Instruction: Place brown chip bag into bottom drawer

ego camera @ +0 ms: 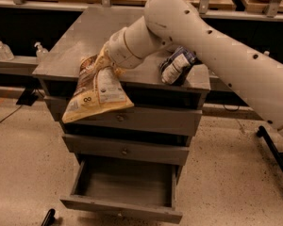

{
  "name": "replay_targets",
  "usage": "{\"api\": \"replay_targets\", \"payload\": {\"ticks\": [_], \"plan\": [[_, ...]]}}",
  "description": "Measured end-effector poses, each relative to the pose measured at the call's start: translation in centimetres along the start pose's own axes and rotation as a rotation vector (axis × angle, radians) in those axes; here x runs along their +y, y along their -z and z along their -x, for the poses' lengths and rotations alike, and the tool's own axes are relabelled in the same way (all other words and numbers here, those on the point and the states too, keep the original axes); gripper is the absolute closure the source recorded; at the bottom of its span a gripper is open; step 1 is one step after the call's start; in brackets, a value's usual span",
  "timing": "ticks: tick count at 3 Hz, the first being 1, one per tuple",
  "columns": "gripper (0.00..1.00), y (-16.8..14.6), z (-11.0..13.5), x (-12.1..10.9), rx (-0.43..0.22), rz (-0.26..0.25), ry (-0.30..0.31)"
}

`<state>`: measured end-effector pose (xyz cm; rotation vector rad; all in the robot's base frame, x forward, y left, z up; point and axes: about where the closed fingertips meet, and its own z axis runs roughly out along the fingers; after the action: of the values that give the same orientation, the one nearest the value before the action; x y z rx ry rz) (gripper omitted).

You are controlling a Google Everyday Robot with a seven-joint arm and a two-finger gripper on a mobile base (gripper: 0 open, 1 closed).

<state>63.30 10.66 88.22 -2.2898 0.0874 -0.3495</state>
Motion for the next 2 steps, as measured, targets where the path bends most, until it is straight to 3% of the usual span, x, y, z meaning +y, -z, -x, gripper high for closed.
{"api": "replay_targets", "payload": {"ticks": [1, 2], "plan": [[1.0, 0.0, 2.1, -0.2, 0.013, -0.09, 0.015], [1.0, 0.1, 7.4, -1.3, 0.027, -0.231, 0.014]]}}
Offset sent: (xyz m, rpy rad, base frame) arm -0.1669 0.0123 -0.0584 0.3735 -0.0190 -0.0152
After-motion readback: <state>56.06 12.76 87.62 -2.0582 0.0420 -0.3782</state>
